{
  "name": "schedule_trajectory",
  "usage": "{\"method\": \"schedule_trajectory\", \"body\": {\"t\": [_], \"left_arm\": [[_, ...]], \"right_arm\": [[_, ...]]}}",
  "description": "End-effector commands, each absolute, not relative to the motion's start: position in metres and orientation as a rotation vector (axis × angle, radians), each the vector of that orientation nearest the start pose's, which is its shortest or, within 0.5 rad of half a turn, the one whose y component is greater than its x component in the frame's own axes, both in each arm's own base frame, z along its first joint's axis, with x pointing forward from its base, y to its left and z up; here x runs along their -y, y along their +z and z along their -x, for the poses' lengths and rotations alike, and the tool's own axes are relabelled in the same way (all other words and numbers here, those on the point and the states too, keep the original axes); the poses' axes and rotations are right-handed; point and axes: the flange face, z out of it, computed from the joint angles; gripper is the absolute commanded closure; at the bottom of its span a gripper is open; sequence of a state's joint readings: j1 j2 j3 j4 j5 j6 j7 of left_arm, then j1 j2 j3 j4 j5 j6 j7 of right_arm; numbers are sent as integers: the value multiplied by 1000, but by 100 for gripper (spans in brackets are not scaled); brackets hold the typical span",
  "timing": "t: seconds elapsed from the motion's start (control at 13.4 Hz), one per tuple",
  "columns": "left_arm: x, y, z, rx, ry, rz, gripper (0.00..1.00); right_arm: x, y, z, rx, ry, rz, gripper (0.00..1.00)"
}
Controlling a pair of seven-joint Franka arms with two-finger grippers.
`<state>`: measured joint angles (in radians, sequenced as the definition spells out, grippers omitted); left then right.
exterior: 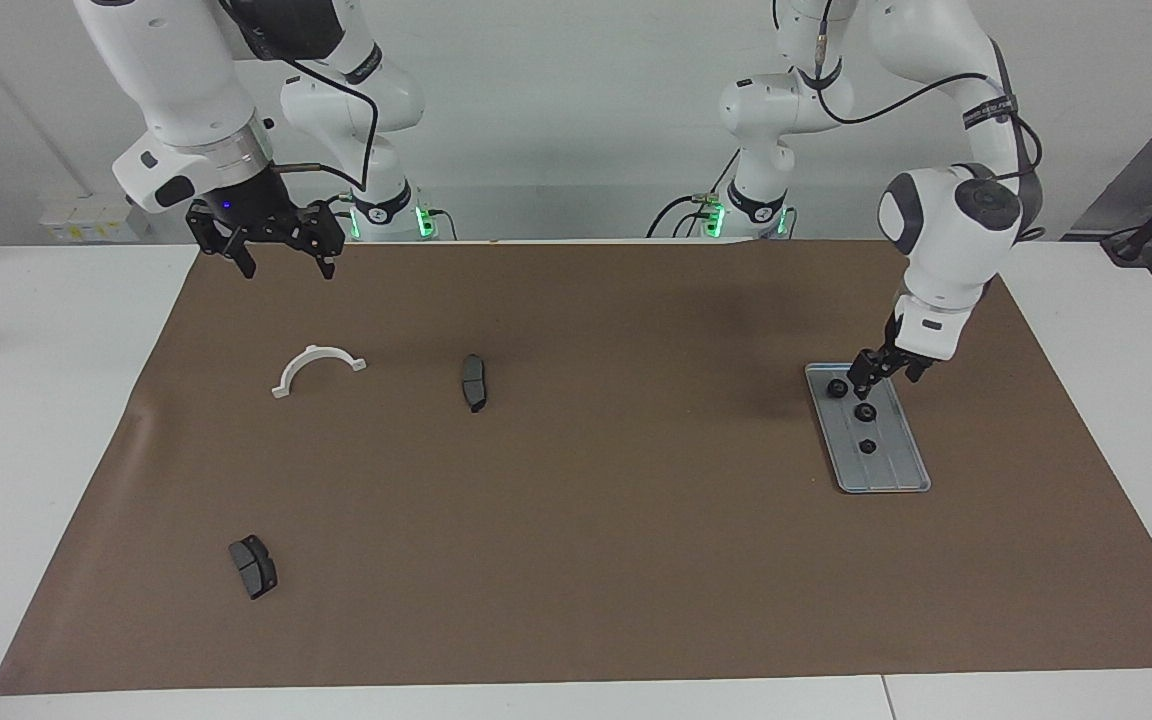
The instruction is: Pick bearing gear from pile to tray
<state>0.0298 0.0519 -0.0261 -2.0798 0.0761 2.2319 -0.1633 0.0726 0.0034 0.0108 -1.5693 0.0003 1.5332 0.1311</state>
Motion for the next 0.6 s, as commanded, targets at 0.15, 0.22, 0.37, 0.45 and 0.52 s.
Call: {"method": "schedule_trajectory", "body": {"t": [0.15, 0.22, 0.37, 0.45, 0.52], "left_arm": [[-1, 461, -577, -92, -70, 3072, 0], [5, 475, -578, -103, -33, 3071, 0], [24, 501, -575, -137, -18, 3079, 0], [28, 516, -569, -136, -21, 3079, 0], [31, 525, -566, -144, 7, 3079, 0]], "right_arm": [[-44, 621, -542, -81, 68, 3123, 0], [-43, 621, -542, -83, 68, 3123, 0], [-44, 621, -542, -81, 68, 3123, 0], [-44, 621, -542, -81, 68, 3123, 0], [-44, 621, -542, -81, 68, 3123, 0]]}}
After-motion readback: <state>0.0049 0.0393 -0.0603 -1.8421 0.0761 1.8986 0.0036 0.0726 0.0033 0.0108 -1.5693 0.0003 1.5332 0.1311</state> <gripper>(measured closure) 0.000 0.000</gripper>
